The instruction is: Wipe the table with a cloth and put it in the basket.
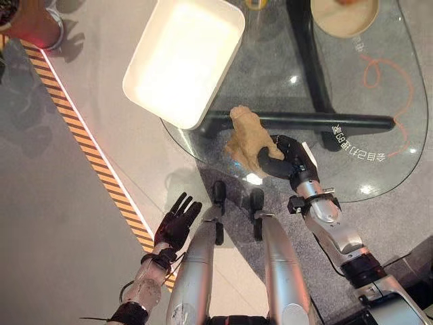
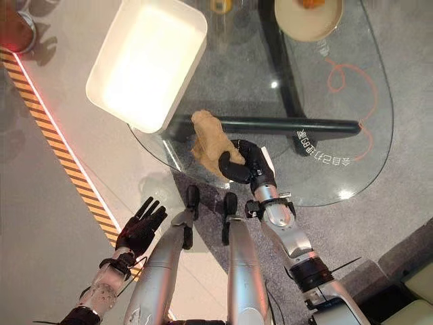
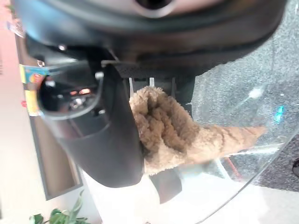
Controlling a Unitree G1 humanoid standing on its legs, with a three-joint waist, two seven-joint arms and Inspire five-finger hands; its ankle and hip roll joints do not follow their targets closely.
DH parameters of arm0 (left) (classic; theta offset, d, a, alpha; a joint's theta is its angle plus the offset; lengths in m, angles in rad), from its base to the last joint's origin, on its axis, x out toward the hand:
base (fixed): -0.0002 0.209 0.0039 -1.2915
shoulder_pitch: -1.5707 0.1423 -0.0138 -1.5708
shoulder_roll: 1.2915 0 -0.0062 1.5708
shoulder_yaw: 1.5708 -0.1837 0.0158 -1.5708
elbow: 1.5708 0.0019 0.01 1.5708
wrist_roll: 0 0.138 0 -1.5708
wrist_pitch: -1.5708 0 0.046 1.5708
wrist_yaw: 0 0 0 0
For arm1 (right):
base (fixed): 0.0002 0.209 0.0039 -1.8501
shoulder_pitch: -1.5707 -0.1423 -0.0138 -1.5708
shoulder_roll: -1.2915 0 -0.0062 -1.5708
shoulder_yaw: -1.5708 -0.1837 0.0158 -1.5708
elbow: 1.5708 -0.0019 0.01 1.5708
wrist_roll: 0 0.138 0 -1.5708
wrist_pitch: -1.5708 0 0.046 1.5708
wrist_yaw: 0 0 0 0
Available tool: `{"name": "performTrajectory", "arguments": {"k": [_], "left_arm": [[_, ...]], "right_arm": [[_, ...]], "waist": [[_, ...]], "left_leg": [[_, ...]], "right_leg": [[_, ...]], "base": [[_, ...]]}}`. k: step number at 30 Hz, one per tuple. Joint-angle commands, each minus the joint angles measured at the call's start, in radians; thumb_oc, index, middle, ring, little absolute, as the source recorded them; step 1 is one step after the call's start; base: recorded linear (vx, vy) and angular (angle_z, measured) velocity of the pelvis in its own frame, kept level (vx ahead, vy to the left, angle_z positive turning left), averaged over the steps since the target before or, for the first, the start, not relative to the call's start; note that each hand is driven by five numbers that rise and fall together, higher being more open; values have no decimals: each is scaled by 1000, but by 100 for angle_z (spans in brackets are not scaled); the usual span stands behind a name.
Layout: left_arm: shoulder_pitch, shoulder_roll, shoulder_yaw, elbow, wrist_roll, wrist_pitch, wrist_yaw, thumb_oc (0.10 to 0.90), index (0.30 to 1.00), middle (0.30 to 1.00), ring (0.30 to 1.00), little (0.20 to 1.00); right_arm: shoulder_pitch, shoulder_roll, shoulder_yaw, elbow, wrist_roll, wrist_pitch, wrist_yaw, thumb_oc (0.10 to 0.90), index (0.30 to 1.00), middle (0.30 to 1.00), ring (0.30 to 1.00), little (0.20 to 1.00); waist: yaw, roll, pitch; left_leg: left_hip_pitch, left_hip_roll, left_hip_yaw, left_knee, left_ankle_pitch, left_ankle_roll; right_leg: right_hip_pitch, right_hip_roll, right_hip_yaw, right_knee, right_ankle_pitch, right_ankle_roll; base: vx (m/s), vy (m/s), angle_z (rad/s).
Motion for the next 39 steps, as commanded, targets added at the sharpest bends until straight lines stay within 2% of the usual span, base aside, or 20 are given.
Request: {"name": "performTrajectory", "arguments": {"k": [1, 7, 13, 18, 22, 27, 28, 35, 39], "left_arm": [[83, 5, 20, -129, -59, 31, -148, 800, 900, 900, 900, 900], [119, 10, 14, -233, -115, 107, -229, 800, 900, 900, 900, 900], [149, 12, 19, -293, -199, 202, -318, 800, 900, 900, 900, 900], [154, 17, 1, -312, -255, 286, -381, 800, 900, 900, 900, 900], [134, 24, -25, -328, -298, 335, -429, 800, 900, 900, 900, 900], [116, 35, -47, -354, -356, 351, -450, 800, 900, 900, 900, 900], [107, 41, -53, -369, -408, 357, -465, 800, 900, 900, 900, 900], [87, 67, -52, -415, -480, 317, -460, 800, 900, 900, 900, 900], [78, 101, -43, -442, -481, 280, -443, 800, 900, 900, 900, 900]], "right_arm": [[-25, 16, -76, -237, 46, -153, 44, 100, 300, 300, 300, 200], [22, 20, -104, -318, 118, -178, 129, 100, 300, 300, 300, 200], [48, 13, -121, -432, 225, -197, 284, 100, 300, 300, 300, 200], [67, 3, -118, -499, 275, -192, 378, 100, 300, 300, 300, 200], [62, -9, -103, -531, 284, -183, 403, 100, 300, 300, 300, 200], [65, -24, -81, -530, 278, -185, 410, 100, 300, 300, 300, 200], [69, -36, -60, -520, 263, -176, 430, 100, 300, 300, 300, 200], [81, -85, -14, -493, 230, -159, 439, 100, 300, 300, 300, 200], [109, -120, -3, -477, 225, -173, 476, 100, 300, 300, 300, 200]], "waist": [[19, -6, -23], [25, -19, -23], [27, -35, -33], [24, -49, -57], [17, -58, -63], [11, -62, -60], [8, -63, -55], [9, -64, -44], [11, -67, -39]], "left_leg": [[63, -47, -26, 83, -130, 37], [159, -45, -36, 58, -134, 35], [221, -44, -38, 57, -148, 32], [236, -42, -37, 58, -157, 35], [235, -40, -31, 57, -157, 37], [229, -38, -24, 59, -156, 39], [225, -37, -18, 60, -154, 40], [207, -37, -11, 71, -147, 41], [198, -38, -11, 81, -143, 41]], "right_leg": [[95, 42, -35, -144, 75, 7], [204, 42, -41, -172, 63, 4], [284, 38, -42, -201, 55, 2], [305, 43, -32, -210, 54, 2], [304, 47, -24, -216, 59, 3], [300, 50, -16, -218, 64, 4], [296, 52, -9, -220, 67, 5], [283, 51, -5, -216, 72, 5], [279, 50, -5, -209, 73, 8]], "base": [[-22, -47, 5], [-13, -52, 6], [-1, -12, 0], [0, 0, 0], [0, 0, 0], [0, 0, 0], [-11, 22, -3], [-4, 3, -1], [0, 0, 0]]}}
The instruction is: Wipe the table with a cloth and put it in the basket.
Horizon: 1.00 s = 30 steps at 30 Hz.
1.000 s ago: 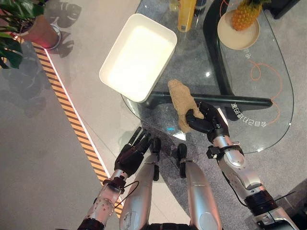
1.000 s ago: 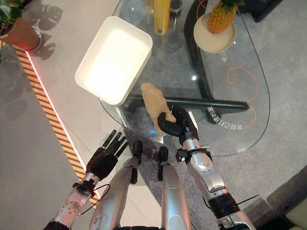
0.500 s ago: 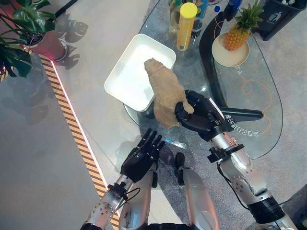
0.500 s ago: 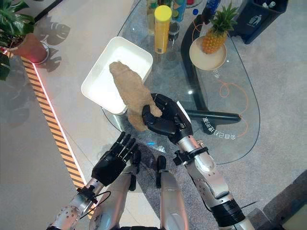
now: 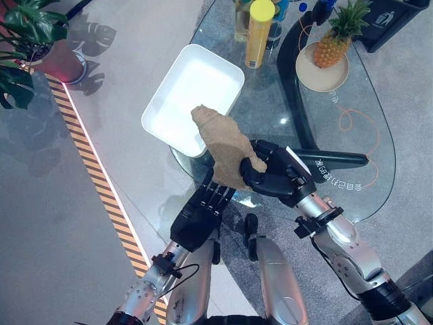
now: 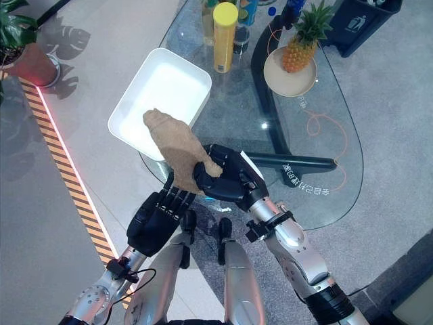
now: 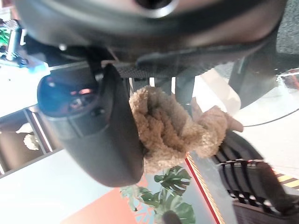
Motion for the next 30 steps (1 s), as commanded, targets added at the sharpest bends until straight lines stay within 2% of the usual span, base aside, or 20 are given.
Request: {"name": "performTrajectory", "arguments": {"k": [1, 7, 10, 17, 24, 30], "left_arm": [[16, 17, 15, -174, -69, -37, -76, 800, 900, 900, 900, 900], [1, 44, 44, -200, -85, -37, -61, 800, 900, 900, 900, 900], [1, 53, 37, -211, -81, -41, -52, 800, 900, 900, 900, 900], [-33, 56, 3, -221, -52, -51, -23, 800, 900, 900, 900, 900], [-70, 63, -55, -232, -53, -90, -10, 800, 900, 900, 900, 900], [-86, 52, -87, -251, -89, -101, -11, 800, 900, 900, 900, 900]], "right_arm": [[-46, -16, 0, -160, 7, -133, 106, 100, 300, 300, 300, 200], [-33, -39, 8, -154, -4, -124, 107, 100, 300, 300, 300, 200], [-21, -43, 24, -162, 6, -124, 147, 100, 300, 300, 300, 200], [-41, -28, 135, -156, -25, 0, 214, 100, 300, 300, 300, 200], [-90, -8, 248, -126, -61, 27, 201, 100, 300, 300, 300, 200], [-128, 16, 322, -113, -76, 102, 158, 100, 300, 300, 300, 200]], "waist": [[-9, -22, -43], [-6, -28, -40], [-5, -29, -38], [-3, -24, -30], [-2, -16, -27], [-2, -6, -27]], "left_leg": [[-23, -42, -2, 160, -135, 27], [-38, -44, -5, 177, -131, 27], [-45, -45, -10, 186, -130, 27], [-76, -51, -18, 224, -129, 26], [-110, -59, -16, 255, -132, 28], [-128, -63, -11, 273, -134, 27]], "right_leg": [[45, 41, 4, -107, 81, 3], [37, 41, 4, -96, 82, 3], [33, 40, 5, -89, 81, 3], [10, 39, 5, -59, 77, -3], [-19, 36, 5, -39, 77, -6], [-35, 34, 13, -24, 77, -7]], "base": [[0, 0, 0], [0, 0, 0], [0, 0, 0], [0, 0, 0], [3, 4, 0], [28, 41, 0]]}}
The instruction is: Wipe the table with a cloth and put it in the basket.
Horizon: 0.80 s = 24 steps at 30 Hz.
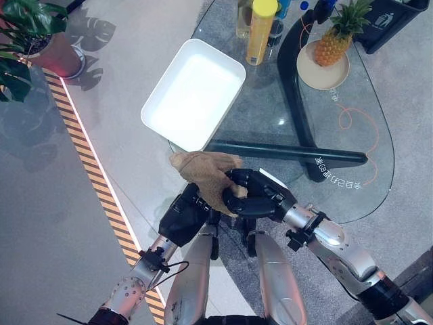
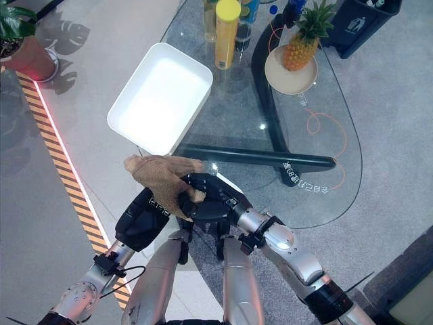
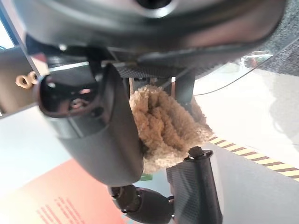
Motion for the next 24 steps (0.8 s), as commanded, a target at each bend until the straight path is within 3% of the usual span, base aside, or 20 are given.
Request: {"name": "performTrajectory", "arguments": {"k": [1, 8, 11, 16, 21, 22, 23, 24], "left_arm": [[-65, -53, -40, -195, -51, -3, -88, 800, 900, 900, 900, 900], [-64, -58, -64, -211, -54, -14, -122, 800, 900, 900, 900, 900], [-68, -55, -73, -212, -60, -17, -130, 800, 900, 900, 900, 900], [-85, -53, -92, -203, -76, -27, -91, 800, 900, 900, 900, 900], [-98, -62, -94, -186, -111, -56, -21, 800, 900, 900, 900, 900], [-96, -65, -93, -184, -113, -68, -11, 701, 815, 815, 815, 801], [-95, -70, -92, -183, -121, -83, 17, 278, 453, 453, 453, 378], [-92, -76, -88, -182, -120, -90, 45, 100, 300, 300, 300, 200]], "right_arm": [[-23, 47, 167, -171, -41, -4, 68, 100, 300, 300, 300, 200], [-25, 52, 204, -135, -35, 44, 50, 100, 300, 300, 300, 200], [-37, 50, 221, -122, -43, 52, 97, 100, 300, 300, 300, 200], [-72, 42, 259, -132, -78, 54, 196, 100, 300, 300, 300, 200], [-109, 35, 280, -133, -137, 56, 188, 100, 300, 300, 300, 200], [-111, 36, 280, -130, -145, 55, 185, 100, 300, 300, 300, 200], [-116, 36, 281, -128, -155, 53, 185, 100, 300, 300, 300, 200], [-121, 35, 282, -132, -158, 53, 193, 100, 300, 300, 300, 200]], "waist": [[-6, 11, -26], [-3, 16, -26], [-2, 18, -26], [2, 18, -26], [6, 15, -26], [7, 15, -26], [9, 14, -26], [10, 13, -26]], "left_leg": [[-58, -51, -14, 169, -105, 35], [-66, -55, -11, 171, -105, 38], [-68, -57, -11, 171, -106, 39], [-69, -60, -11, 173, -105, 40], [-66, -63, -13, 173, -105, 43], [-67, -63, -13, 174, -105, 43], [-67, -64, -14, 172, -104, 43], [-68, -65, -16, 172, -104, 44]], "right_leg": [[34, 47, 9, -128, 108, 0], [24, 46, 13, -126, 111, 1], [20, 45, 15, -126, 113, 1], [19, 43, 17, -127, 117, 4], [19, 43, 20, -127, 121, 7], [19, 43, 20, -127, 122, 8], [19, 44, 20, -129, 123, 9], [18, 44, 20, -130, 123, 10]], "base": [[18, 36, 0], [18, 23, -1], [0, 0, 0], [0, 0, 0], [0, 0, 0], [1, -8, 5], [-1, -10, 6], [-4, -11, 7]]}}
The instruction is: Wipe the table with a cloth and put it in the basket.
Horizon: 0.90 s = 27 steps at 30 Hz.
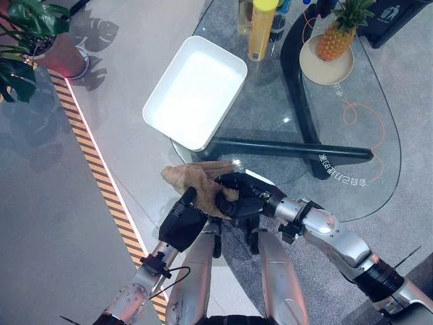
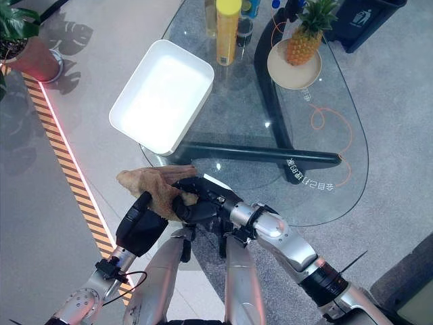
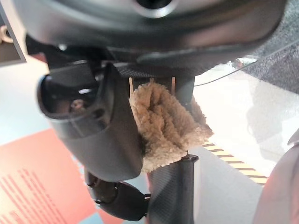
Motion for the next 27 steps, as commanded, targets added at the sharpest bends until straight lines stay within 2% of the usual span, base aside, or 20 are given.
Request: {"name": "performTrajectory", "arguments": {"k": [1, 16, 23, 24, 25, 27], "left_arm": [[-107, -67, -6, -195, -26, -24, -9, 100, 300, 300, 300, 200], [-76, -88, 13, -204, -23, -33, 23, 100, 300, 300, 300, 200], [-72, -89, 20, -199, -24, -32, 19, 100, 300, 300, 300, 200], [-68, -93, 23, -204, -20, -34, 25, 100, 300, 300, 300, 200], [-66, -94, 25, -206, -19, -34, 27, 100, 300, 300, 300, 200], [-63, -93, 31, -207, -18, -33, 31, 100, 300, 300, 300, 200]], "right_arm": [[-23, 65, 210, -139, -17, -47, 184, 100, 300, 300, 300, 200], [-25, 46, 204, -151, -80, -54, 222, 100, 300, 300, 300, 200], [-18, 47, 186, -140, -82, -63, 142, 100, 300, 300, 300, 200], [-9, 50, 166, -135, -93, -84, 89, 655, 775, 775, 775, 755], [-6, 50, 156, -135, -98, -94, 73, 800, 900, 900, 900, 900], [0, 43, 135, -141, -100, -109, 45, 800, 900, 900, 900, 900]], "waist": [[1, -14, -27], [12, -20, -27], [13, -23, -27], [12, -24, -27], [11, -25, -27], [9, -28, -27]], "left_leg": [[-51, -61, -12, 170, -106, 47], [-33, -67, -18, 158, -102, 49], [-14, -67, -19, 145, -100, 50], [-9, -67, -18, 144, -102, 51], [-9, -67, -18, 145, -102, 52], [-7, -67, -17, 146, -104, 52]], "right_leg": [[38, 48, 24, -149, 126, 11], [59, 48, 22, -165, 132, 16], [75, 49, 24, -176, 135, 18], [78, 50, 24, -177, 135, 19], [79, 50, 25, -177, 136, 20], [81, 51, 27, -177, 136, 21]], "base": [[-4, -9, 6], [0, -1, 1], [0, 0, 0], [0, 0, 0], [0, 0, 0], [0, 0, 0]]}}
